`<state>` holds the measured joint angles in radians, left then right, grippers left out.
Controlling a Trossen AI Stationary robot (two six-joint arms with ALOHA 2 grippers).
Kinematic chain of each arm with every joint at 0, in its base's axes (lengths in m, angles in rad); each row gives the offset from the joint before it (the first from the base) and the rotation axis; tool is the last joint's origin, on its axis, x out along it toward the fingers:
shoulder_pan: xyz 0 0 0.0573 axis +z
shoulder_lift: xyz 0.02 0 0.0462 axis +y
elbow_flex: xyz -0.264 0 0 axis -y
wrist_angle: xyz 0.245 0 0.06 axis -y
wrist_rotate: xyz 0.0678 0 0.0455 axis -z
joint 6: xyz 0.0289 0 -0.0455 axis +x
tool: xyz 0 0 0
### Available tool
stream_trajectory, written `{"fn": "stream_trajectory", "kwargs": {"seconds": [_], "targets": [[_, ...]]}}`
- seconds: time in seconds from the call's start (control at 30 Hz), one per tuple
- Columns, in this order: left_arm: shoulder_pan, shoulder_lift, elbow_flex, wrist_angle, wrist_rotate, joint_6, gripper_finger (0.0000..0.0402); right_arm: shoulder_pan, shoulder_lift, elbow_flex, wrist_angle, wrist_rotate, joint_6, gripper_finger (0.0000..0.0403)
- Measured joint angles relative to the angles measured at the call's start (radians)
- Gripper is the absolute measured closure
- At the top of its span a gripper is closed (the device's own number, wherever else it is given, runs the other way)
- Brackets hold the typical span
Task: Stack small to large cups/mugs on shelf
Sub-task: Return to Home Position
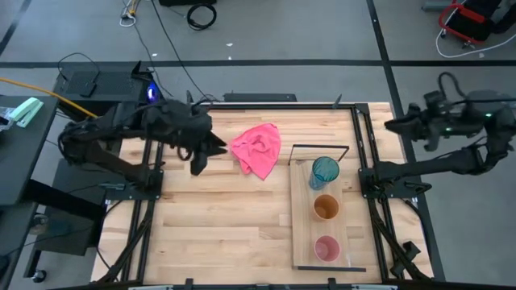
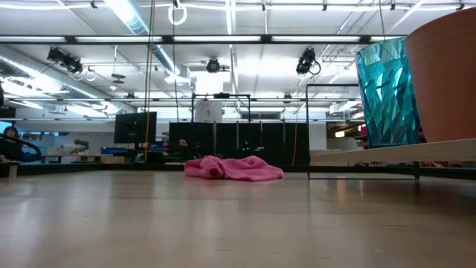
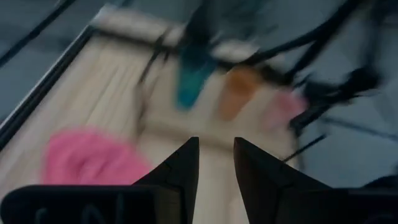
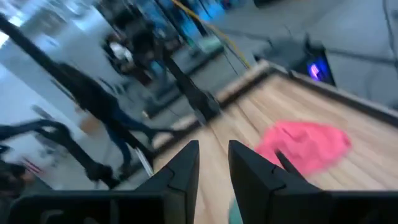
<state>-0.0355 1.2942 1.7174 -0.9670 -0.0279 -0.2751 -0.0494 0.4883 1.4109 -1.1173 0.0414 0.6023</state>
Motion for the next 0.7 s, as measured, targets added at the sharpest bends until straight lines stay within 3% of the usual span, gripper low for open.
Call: {"fn": "stream_trajectory", "kwargs": {"seconds": [0.17,0.33,0.43,0.57,0.7], "targets": [[-0.053,-0.142,-0.289,0.391,0.103,0.026,0.0294,-0.001,-0.127,-0.179,0.23,-0.06,-0.011,0.0309],[-0.042,-0.296,-0.556,0.664,0.117,-0.004,0.0294,-0.001,-0.239,-0.454,0.702,-0.208,-0.02,0.0309],[-0.012,-0.402,-0.679,0.85,0.187,0.021,0.0294,0.0,-0.277,-0.556,0.908,-0.255,-0.042,0.0309],[0.04,-0.55,-0.809,1.042,0.252,0.06,0.0294,0.0,-0.318,-0.597,0.935,-0.202,-0.067,0.0309],[0.092,-0.682,-0.905,1.074,0.262,0.049,0.0294,0.0,-0.361,-0.612,0.947,-0.168,-0.09,0.0309]]}}
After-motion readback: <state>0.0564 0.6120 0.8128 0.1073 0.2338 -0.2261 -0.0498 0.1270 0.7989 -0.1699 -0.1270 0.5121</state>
